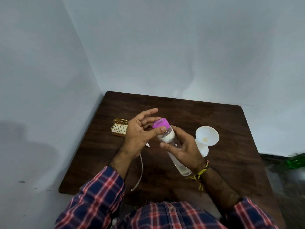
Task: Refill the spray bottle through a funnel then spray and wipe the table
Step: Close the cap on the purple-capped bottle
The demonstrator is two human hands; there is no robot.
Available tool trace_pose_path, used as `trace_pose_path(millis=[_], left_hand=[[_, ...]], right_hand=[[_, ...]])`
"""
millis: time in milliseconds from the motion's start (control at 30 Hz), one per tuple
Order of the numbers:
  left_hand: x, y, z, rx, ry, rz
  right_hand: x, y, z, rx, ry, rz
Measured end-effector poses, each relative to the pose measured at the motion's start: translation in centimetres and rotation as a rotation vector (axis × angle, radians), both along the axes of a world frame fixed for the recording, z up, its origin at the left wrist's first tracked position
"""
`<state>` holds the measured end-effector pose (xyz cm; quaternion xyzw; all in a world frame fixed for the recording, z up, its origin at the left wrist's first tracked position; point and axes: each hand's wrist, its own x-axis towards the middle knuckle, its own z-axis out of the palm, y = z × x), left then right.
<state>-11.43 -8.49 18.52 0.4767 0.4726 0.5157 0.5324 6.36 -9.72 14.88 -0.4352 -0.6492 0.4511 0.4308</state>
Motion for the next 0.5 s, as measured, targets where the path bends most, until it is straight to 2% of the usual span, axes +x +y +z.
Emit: trace_pose_path(millis=[200, 267, 333, 400, 433, 500], left_hand=[[-0.9, 1.1, -1.4, 0.011, -0.054, 0.024], [-1.7, 1.5, -3.3, -0.022, -0.036, 0.120], [-3.0, 1.7, -6.3, -0.131, 0.002, 0.321], [-4.9, 1.7, -9.8, -0.283, 0.147, 0.510], [-6.1, 1.7, -11.5, -0.371, 0.283, 0.532], [-8.8, 1.6, -14.7, -0.576, 0.628, 0.394]], right_hand=[[-1.9, 1.4, -1.2, -0.037, -0.016, -0.014], [-2.9, 2.4, -2.0, -0.036, -0.030, -0.084], [-3.8, 3.6, -2.8, -0.011, -0.092, -0.188], [-4.5, 5.0, -3.5, -0.012, -0.113, -0.235], [-4.9, 5.9, -3.7, -0.018, -0.103, -0.236], [-6.1, 7.7, -4.1, -0.032, -0.088, -0.239]])
